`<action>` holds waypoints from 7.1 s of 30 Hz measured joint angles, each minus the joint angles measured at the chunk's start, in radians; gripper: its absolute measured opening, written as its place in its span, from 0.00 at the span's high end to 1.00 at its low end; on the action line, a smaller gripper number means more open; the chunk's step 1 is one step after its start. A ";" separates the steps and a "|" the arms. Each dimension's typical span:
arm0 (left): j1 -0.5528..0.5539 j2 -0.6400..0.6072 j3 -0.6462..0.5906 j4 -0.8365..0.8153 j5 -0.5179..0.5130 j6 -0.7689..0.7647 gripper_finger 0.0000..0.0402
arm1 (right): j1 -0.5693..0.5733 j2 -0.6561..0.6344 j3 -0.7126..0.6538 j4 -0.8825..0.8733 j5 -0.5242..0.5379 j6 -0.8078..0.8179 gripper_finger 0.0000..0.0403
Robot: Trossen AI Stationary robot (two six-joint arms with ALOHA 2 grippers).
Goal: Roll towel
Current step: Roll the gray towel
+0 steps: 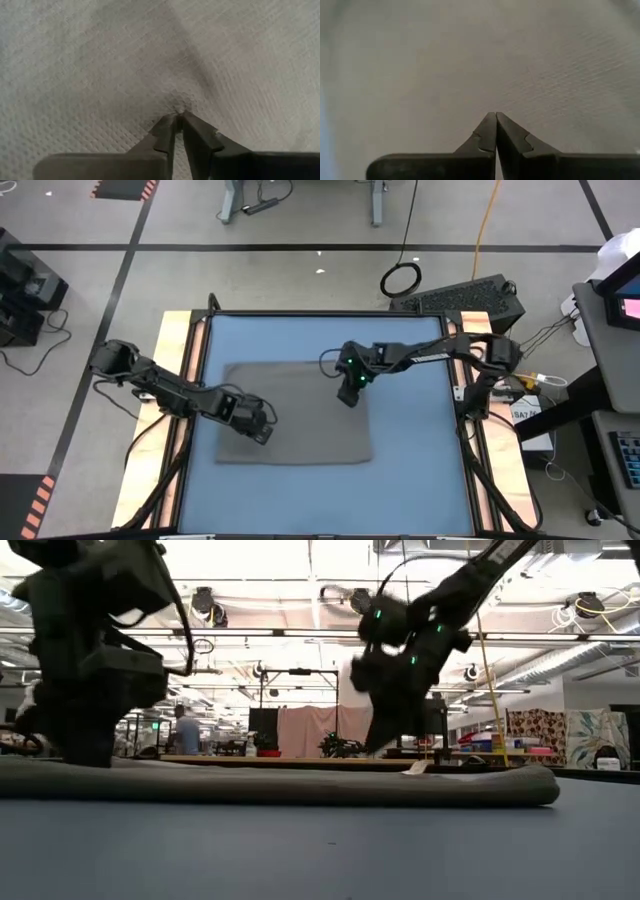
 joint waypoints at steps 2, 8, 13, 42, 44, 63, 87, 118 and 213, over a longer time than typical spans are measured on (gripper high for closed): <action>0.032 0.003 -0.016 0.018 -0.011 0.060 0.94 | -0.006 0.047 0.001 -0.039 0.000 0.000 1.00; 0.139 0.006 -0.026 0.045 -0.071 0.326 0.96 | 0.013 0.101 0.008 -0.150 0.015 0.118 1.00; 0.240 0.010 -0.029 0.061 -0.101 0.443 0.97 | 0.090 0.052 0.005 -0.354 0.052 0.215 1.00; 0.415 -0.055 0.311 -0.136 0.267 0.718 0.97 | 0.364 -0.123 0.123 -0.444 0.205 0.896 1.00; 0.343 -0.041 0.285 -0.105 0.245 0.649 0.97 | 0.353 -0.115 0.115 -0.459 0.231 0.880 1.00; 0.266 0.016 0.047 0.005 -0.183 0.756 0.97 | 0.545 0.036 0.010 -0.288 0.227 1.250 1.00; 0.286 -0.066 0.225 -0.025 0.028 0.515 0.97 | 0.524 -0.121 0.007 -0.365 0.298 1.287 1.00; 0.151 0.200 0.197 0.017 -0.286 0.657 0.97 | 0.698 0.063 0.007 -0.112 0.417 1.644 1.00; -0.151 -0.009 0.229 0.508 -0.418 0.993 0.97 | 0.678 -0.252 0.007 -0.270 0.994 0.465 0.98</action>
